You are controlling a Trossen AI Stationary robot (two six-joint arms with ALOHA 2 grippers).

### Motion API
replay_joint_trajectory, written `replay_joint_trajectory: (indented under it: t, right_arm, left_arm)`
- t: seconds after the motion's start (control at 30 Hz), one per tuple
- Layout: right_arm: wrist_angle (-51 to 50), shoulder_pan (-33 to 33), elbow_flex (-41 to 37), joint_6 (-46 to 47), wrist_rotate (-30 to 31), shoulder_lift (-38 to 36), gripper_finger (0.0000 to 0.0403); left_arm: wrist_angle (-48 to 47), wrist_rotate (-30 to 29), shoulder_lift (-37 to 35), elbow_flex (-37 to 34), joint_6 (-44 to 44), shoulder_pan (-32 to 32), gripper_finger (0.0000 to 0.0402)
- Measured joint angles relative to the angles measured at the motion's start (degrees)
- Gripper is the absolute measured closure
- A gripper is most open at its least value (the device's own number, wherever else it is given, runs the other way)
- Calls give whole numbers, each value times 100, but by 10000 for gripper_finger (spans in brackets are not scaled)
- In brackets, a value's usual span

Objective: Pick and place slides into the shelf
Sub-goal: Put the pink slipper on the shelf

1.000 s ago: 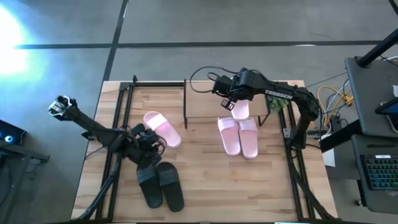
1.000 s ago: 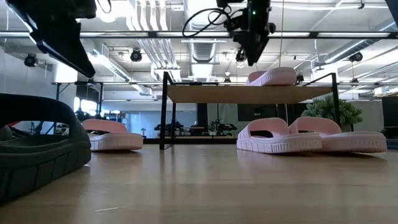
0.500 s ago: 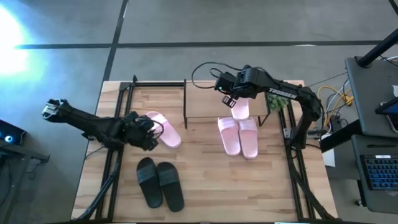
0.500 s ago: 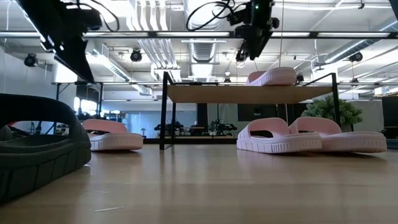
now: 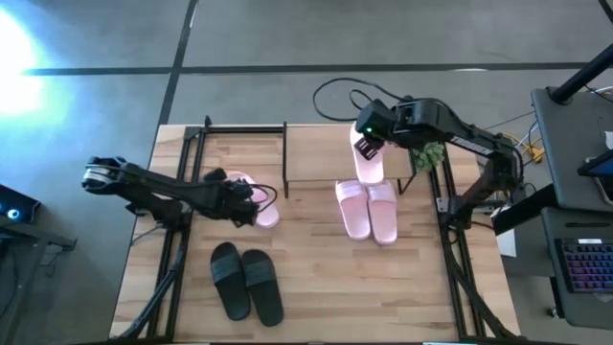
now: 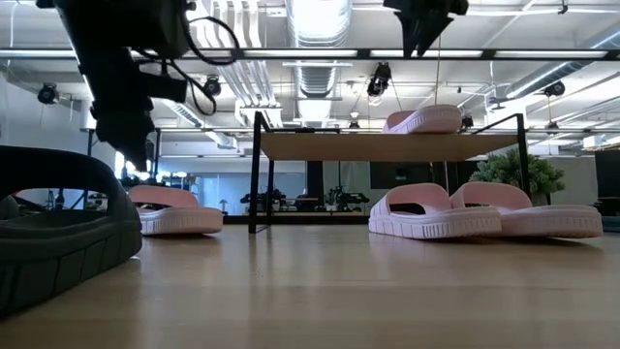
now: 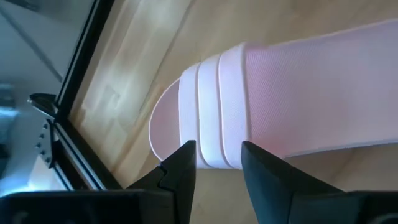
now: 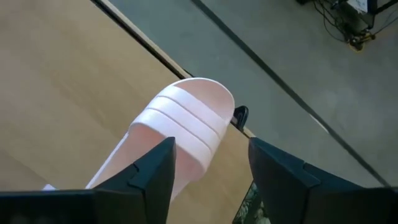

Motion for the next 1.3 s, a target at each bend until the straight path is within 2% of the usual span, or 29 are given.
replay_joint_trajectory:
  t: [0.4, 0.67, 0.83, 1.0, 1.07, 1.2, 1.3]
  right_arm:
    - [-241, 145, -7, 294, -5, 63, 204]
    - [-368, 222, -13, 348, -26, 184, 204]
    - [-493, 217, -105, 415, -177, 260, 204]
    - [-466, 261, -642, -397, -55, 257, 204]
    - [-464, 380, -949, -966, 244, 264, 204]
    - [-6, 770, -1578, -1846, 1276, 147, 204]
    - [786, 900, -2011, -2272, 1332, -103, 204]
  left_arm:
    - [24, -55, 954, 35, -39, 38, 288]
    - [9, -39, 1013, 35, -40, 42, 288]
    - [-21, -21, 802, 22, -37, 45, 288]
    - [-19, 163, 385, 21, -2, 25, 288]
    - [-10, 403, 63, 49, 13, -28, 288]
    - [4, 645, -760, 62, -90, -206, 288]
    - [-2, 649, -1418, 62, -331, -307, 288]
